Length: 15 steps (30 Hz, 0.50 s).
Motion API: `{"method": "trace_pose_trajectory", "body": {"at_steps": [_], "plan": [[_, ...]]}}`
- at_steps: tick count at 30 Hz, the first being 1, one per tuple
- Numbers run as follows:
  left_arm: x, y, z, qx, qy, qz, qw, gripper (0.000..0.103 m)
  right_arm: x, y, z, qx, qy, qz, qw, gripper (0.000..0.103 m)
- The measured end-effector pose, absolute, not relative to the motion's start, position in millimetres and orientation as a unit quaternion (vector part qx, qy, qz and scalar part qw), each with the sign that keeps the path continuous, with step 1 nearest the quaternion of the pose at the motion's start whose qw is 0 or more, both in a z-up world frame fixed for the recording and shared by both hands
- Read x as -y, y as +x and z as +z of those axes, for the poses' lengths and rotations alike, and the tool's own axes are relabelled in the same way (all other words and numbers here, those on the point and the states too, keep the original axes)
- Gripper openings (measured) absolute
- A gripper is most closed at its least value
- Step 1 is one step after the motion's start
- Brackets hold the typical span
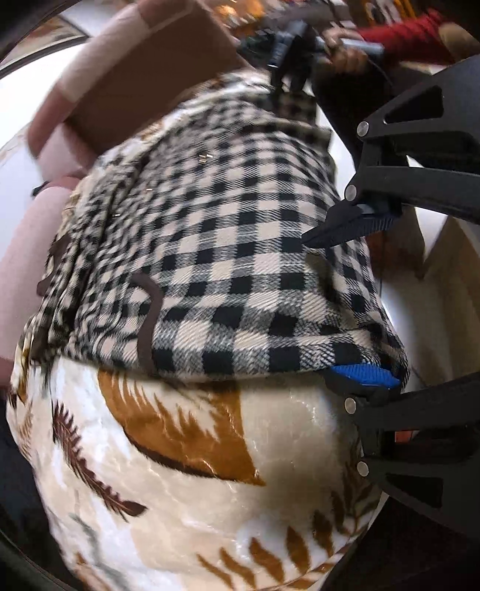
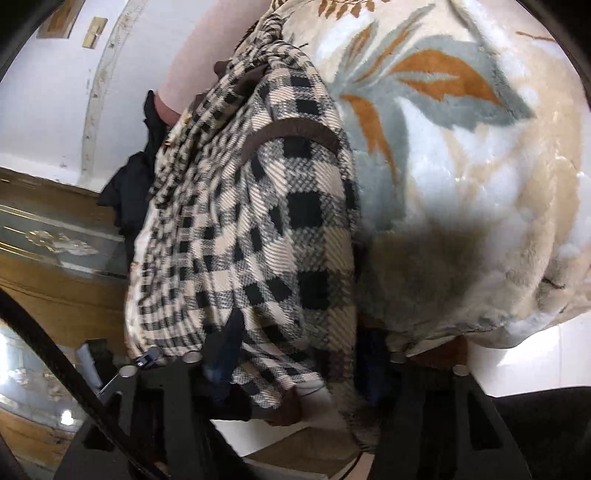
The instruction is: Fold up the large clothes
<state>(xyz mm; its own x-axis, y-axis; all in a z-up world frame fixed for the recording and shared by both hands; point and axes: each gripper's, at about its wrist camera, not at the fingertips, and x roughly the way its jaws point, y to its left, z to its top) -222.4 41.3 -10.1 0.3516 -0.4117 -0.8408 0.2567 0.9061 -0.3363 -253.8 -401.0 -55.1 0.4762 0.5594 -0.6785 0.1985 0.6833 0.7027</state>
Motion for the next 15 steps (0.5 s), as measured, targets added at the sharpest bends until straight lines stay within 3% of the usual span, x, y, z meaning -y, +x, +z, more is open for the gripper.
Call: {"method": "trace_pose_trajectory", "body": {"at_steps": [1,2,4,15], "plan": [[-39.7,-224.1,-10.2,-0.534,-0.06,-0.201,0.819,0.045,398.9,-256.0,-54.4,-0.5,0.376,0.111,0.772,0.037],[-38.3,-225.3,-9.7,-0.535,-0.042,-0.19,0.822,0.024,401.7,-259.7,-53.9,-0.501,0.372,0.108,0.774,0.025],[-42.9,-224.9,-6.9,-0.538,-0.039,-0.185,0.821,0.007,400.5,-262.8,-48.1,-0.498,0.366,0.112,0.778,0.015],[-75.0,-197.5,61.9,-0.5,-0.18,-0.252,0.809,0.006,386.1,-244.3,34.8,-0.443,0.321,0.191,0.815,0.009]]}}
